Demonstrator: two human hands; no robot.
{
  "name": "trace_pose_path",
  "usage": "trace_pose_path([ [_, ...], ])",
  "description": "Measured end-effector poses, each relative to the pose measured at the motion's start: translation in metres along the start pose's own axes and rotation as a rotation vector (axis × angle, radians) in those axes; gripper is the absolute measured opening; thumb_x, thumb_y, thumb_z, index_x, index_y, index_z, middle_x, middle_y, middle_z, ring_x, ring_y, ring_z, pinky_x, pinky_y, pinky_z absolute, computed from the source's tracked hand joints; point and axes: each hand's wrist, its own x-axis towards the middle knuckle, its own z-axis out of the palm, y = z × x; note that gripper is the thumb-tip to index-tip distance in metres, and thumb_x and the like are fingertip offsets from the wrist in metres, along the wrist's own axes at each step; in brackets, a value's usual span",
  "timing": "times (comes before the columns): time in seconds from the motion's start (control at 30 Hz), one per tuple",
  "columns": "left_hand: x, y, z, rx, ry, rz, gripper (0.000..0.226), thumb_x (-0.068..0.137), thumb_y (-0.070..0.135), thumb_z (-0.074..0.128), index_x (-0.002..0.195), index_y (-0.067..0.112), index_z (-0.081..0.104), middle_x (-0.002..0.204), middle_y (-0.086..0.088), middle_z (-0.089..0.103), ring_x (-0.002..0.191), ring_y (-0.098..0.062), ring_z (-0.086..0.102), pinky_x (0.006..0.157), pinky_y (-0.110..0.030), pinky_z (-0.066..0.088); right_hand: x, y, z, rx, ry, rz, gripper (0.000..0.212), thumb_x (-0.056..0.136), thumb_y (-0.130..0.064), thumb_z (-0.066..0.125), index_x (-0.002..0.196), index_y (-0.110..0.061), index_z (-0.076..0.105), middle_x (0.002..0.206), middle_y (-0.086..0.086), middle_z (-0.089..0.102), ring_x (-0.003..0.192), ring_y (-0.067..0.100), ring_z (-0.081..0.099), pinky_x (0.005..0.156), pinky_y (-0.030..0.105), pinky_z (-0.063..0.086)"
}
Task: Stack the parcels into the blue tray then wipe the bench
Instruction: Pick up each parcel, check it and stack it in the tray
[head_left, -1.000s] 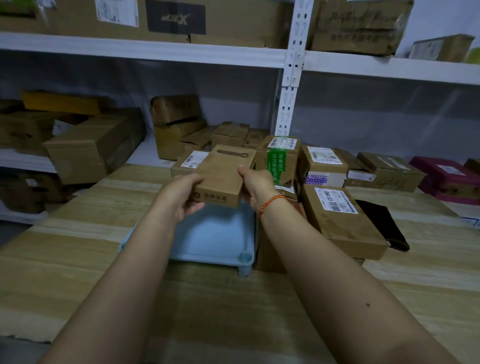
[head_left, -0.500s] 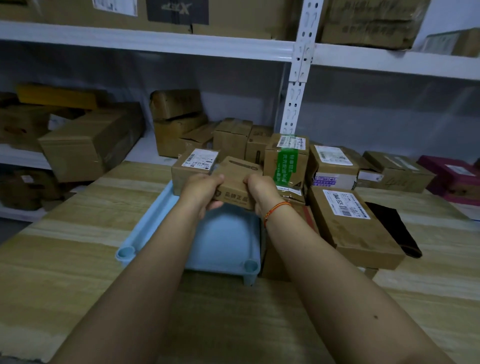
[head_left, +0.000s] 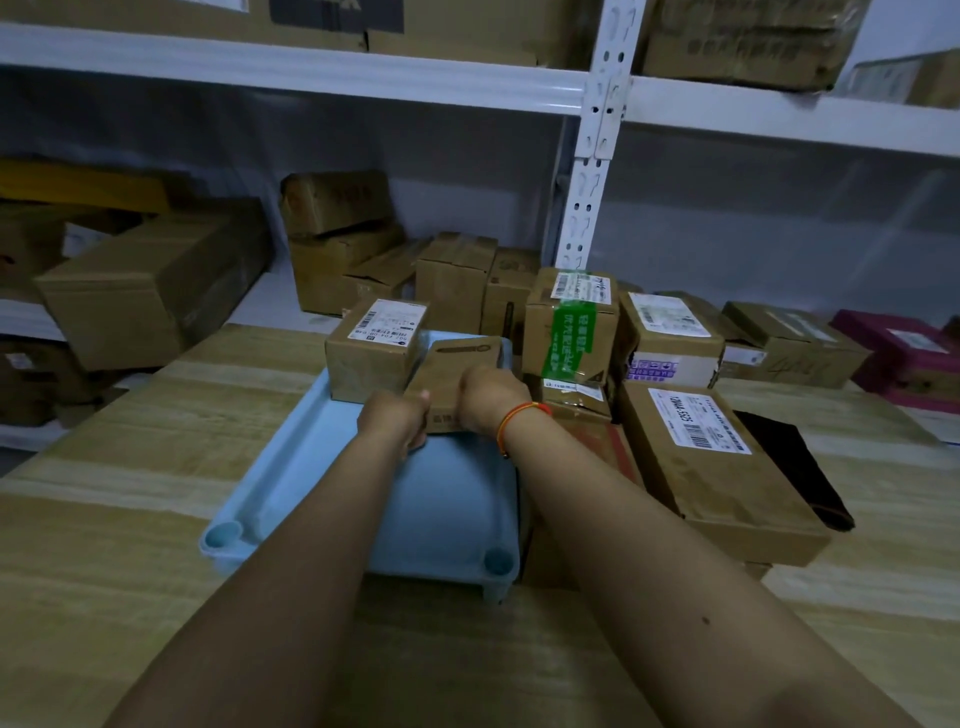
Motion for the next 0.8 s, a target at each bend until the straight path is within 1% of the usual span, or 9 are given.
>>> trace_pose_path([
  [0.07,0.005,-0.001,-0.001,0.078,0.042,0.032,0.029,0.090,0.024,0.065,0.102,-0.002,0.065,0.101,-0.016,0.066,0.080,-0.031,0.068,0.080,-0.043,0.060,0.010,0.003,0.006,-0.065,0.018,-0.021,0.035,0.095,-0.015,0.051,0.128,-0.005,0.056,0.131,0.016,0.059,0.118,0.032,0.058,0.090,0.034,0.046],
  [0.17,0.019,-0.004,-0.001,0.225,0.065,0.082,0.021,0.081,0.018,0.062,0.089,-0.001,0.068,0.094,-0.022,0.070,0.089,-0.038,0.069,0.083,-0.047,0.059,0.019,0.004,0.010,-0.112,-0.034,-0.005,0.035,0.098,-0.012,0.048,0.131,-0.002,0.055,0.136,0.016,0.056,0.124,0.032,0.054,0.096,0.036,0.044],
  [0.27,0.021,-0.002,-0.001,0.323,0.072,0.098,0.023,0.078,0.007,0.057,0.096,-0.003,0.068,0.100,-0.024,0.069,0.096,-0.042,0.066,0.085,-0.045,0.057,0.023,0.001,0.010,-0.116,-0.074,0.000,0.036,0.102,-0.012,0.043,0.135,0.000,0.052,0.141,0.017,0.052,0.130,0.031,0.049,0.103,0.035,0.040],
  [0.37,0.012,0.002,0.001,0.368,0.083,0.140,0.025,0.082,0.002,0.056,0.104,-0.003,0.066,0.108,-0.024,0.067,0.103,-0.041,0.062,0.087,-0.043,0.052,0.025,0.000,0.014,-0.148,-0.076,-0.021,0.035,0.100,-0.012,0.045,0.132,-0.001,0.054,0.137,0.015,0.054,0.127,0.031,0.052,0.100,0.035,0.042],
  [0.47,0.008,0.006,0.003,0.409,0.099,0.150,0.027,0.090,0.003,0.051,0.112,-0.003,0.064,0.117,-0.022,0.064,0.110,-0.040,0.059,0.092,-0.041,0.050,0.025,0.003,0.015,-0.093,-0.079,-0.024,0.033,0.100,-0.012,0.046,0.129,-0.001,0.056,0.134,0.016,0.057,0.124,0.030,0.054,0.099,0.034,0.043],
  [0.53,0.007,0.008,0.004,0.424,0.109,0.150,0.030,0.092,0.005,0.048,0.117,-0.002,0.063,0.121,-0.023,0.063,0.113,-0.041,0.057,0.096,-0.043,0.049,0.022,0.003,0.011,-0.081,-0.062,-0.039,0.033,0.101,-0.012,0.043,0.129,0.000,0.056,0.135,0.018,0.056,0.124,0.031,0.053,0.100,0.033,0.042],
  [0.67,-0.001,0.010,0.006,0.501,0.112,0.148,0.032,0.094,0.006,0.045,0.120,-0.002,0.062,0.126,-0.023,0.061,0.116,-0.040,0.056,0.095,-0.038,0.046,0.019,0.002,0.011,-0.155,-0.087,-0.072,0.034,0.100,-0.013,0.044,0.131,0.000,0.054,0.138,0.019,0.053,0.127,0.032,0.051,0.103,0.035,0.041],
  [0.73,-0.009,0.014,0.007,0.532,0.117,0.146,0.032,0.093,0.006,0.046,0.120,-0.001,0.062,0.125,-0.022,0.061,0.115,-0.040,0.057,0.091,-0.038,0.047,0.014,0.004,0.010,-0.128,-0.045,-0.035,0.037,0.100,-0.014,0.044,0.132,0.000,0.052,0.140,0.019,0.051,0.128,0.033,0.049,0.103,0.036,0.041],
  [0.8,-0.018,0.020,0.009,0.516,0.131,0.146,0.032,0.091,0.008,0.048,0.118,-0.001,0.063,0.122,-0.021,0.063,0.112,-0.039,0.058,0.089,-0.038,0.048,0.004,0.006,0.003,-0.024,0.066,-0.059,0.035,0.099,-0.011,0.043,0.129,0.003,0.054,0.137,0.020,0.053,0.126,0.033,0.052,0.099,0.034,0.043],
])
